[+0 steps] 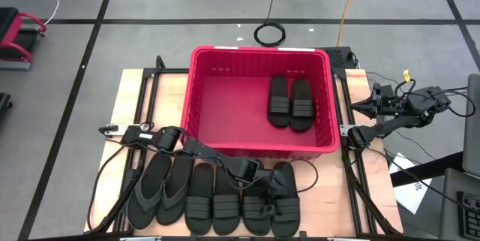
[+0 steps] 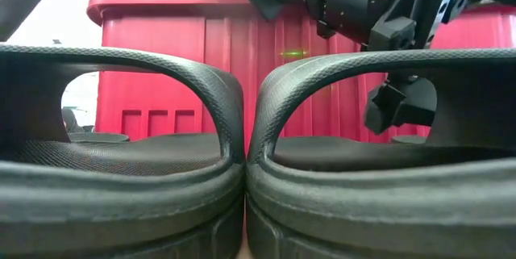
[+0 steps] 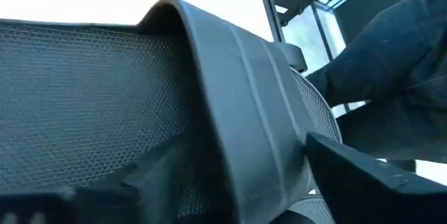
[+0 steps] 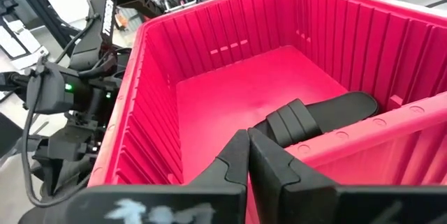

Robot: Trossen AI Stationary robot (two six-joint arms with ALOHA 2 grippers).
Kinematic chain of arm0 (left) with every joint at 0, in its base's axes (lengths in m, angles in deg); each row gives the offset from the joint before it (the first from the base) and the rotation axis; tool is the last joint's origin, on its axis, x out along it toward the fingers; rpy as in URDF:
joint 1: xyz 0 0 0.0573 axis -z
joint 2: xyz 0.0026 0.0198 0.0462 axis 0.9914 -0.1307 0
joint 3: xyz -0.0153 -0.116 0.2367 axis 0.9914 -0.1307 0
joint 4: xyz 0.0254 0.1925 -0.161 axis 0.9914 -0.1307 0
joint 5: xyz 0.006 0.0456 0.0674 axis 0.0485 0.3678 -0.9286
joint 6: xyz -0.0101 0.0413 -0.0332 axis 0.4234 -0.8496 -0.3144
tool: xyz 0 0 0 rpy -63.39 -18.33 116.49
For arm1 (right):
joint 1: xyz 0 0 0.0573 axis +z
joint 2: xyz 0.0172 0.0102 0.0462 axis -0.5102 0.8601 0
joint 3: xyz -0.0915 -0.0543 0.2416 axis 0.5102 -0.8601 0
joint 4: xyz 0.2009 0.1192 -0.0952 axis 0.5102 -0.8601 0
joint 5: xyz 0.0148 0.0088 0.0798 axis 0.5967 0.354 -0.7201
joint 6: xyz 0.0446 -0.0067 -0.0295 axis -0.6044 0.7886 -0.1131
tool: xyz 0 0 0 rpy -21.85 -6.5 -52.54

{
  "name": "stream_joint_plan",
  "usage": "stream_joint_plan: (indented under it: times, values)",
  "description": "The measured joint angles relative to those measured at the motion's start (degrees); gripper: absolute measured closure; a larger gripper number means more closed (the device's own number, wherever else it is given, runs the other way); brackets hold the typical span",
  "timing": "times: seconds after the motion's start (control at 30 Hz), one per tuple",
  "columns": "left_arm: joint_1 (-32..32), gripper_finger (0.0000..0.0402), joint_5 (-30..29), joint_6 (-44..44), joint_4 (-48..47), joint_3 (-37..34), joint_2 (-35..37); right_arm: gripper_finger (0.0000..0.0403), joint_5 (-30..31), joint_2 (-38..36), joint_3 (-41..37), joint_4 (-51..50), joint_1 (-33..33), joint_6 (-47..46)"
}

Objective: Pick and place slides into bin
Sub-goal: Put the slide into the red bin

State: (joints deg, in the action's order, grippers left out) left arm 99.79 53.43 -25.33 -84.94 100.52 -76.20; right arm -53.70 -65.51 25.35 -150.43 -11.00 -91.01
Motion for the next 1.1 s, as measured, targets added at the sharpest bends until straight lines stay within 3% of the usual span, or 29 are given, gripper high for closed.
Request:
stream_joint_plan:
  times: [0.1,0.33,0.47,0.83,0.97,1.1]
  values:
    - [0.04,0.0184,0.75,-0.88,0.21,0.00,0.08,0.0403,0.00,0.00,0.00,0.00,0.00,0.24]
    - [1.27,0.0380,4.70,-11.76,4.02,0.00,0.13,0.0403,0.02,0.00,0.00,-0.16,-0.01,1.13]
    - [3.10,0.0383,6.74,-14.20,8.02,-0.05,0.16,0.0403,0.00,0.00,0.00,-1.64,0.00,0.88]
    - [4.92,0.0398,6.85,-16.09,6.26,-0.03,7.67,0.0403,0.00,-0.02,0.00,-2.60,0.00,0.99]
    - [5.78,0.0399,4.56,-16.59,-1.58,3.11,12.28,0.0403,0.03,-0.01,0.00,-2.59,-0.02,0.34]
    - [6.52,0.0399,0.83,-16.20,-17.85,9.50,16.76,0.0403,0.13,-0.02,0.00,-2.60,0.00,-0.28]
